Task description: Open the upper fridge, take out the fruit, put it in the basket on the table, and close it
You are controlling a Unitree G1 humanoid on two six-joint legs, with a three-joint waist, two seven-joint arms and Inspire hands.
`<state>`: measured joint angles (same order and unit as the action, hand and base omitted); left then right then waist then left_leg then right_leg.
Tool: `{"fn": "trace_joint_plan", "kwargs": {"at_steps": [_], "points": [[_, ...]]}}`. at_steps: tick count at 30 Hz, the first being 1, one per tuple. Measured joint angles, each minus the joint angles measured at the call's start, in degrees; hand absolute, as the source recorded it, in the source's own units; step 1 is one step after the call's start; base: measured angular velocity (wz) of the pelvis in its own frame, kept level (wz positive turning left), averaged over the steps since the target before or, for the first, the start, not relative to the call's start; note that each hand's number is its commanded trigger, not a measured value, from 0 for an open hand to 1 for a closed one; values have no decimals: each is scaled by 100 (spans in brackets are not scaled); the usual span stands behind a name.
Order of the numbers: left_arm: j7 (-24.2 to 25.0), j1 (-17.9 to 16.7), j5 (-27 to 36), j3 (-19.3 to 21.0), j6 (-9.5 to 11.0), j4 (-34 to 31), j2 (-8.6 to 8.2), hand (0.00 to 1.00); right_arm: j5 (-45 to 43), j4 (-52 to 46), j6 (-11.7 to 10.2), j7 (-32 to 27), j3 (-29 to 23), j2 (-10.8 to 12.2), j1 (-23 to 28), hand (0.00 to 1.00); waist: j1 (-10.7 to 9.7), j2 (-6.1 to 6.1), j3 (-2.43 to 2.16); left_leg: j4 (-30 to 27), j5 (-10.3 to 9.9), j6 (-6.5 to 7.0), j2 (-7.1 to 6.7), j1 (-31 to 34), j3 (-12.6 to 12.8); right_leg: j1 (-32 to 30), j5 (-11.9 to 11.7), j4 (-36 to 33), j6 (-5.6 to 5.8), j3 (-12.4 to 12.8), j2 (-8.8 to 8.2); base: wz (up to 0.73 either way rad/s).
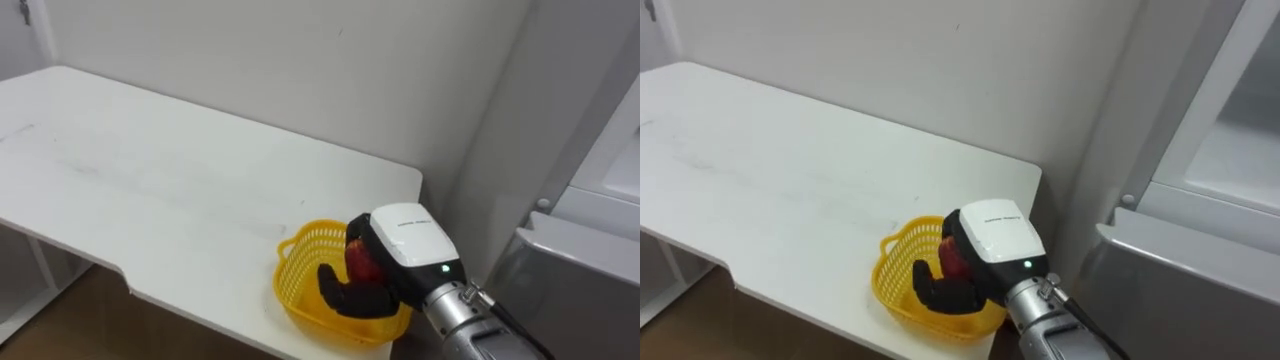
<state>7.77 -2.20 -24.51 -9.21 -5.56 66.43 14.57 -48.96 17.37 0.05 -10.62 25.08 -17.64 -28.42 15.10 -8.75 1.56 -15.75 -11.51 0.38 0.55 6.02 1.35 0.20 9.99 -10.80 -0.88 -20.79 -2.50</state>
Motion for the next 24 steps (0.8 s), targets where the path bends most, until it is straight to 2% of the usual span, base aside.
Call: {"fn": "trace_joint_plan", "kwargs": {"at_steps": [8, 24], "points": [[-4, 13, 5, 0, -24, -44, 5, 0, 147, 403, 2, -79, 1, -17, -192, 0, 5, -3, -6, -2, 3, 4, 0, 24, 17, -9, -1, -4, -1, 9, 1, 1], [-22, 7, -110, 1, -39, -170, 0, 0, 165, 411, 11, -81, 1, -33, -193, 0, 86, 67, -39, -22, 4, 4, -1, 21, 4, -8, -1, 4, -1, 0, 0, 0]]}}
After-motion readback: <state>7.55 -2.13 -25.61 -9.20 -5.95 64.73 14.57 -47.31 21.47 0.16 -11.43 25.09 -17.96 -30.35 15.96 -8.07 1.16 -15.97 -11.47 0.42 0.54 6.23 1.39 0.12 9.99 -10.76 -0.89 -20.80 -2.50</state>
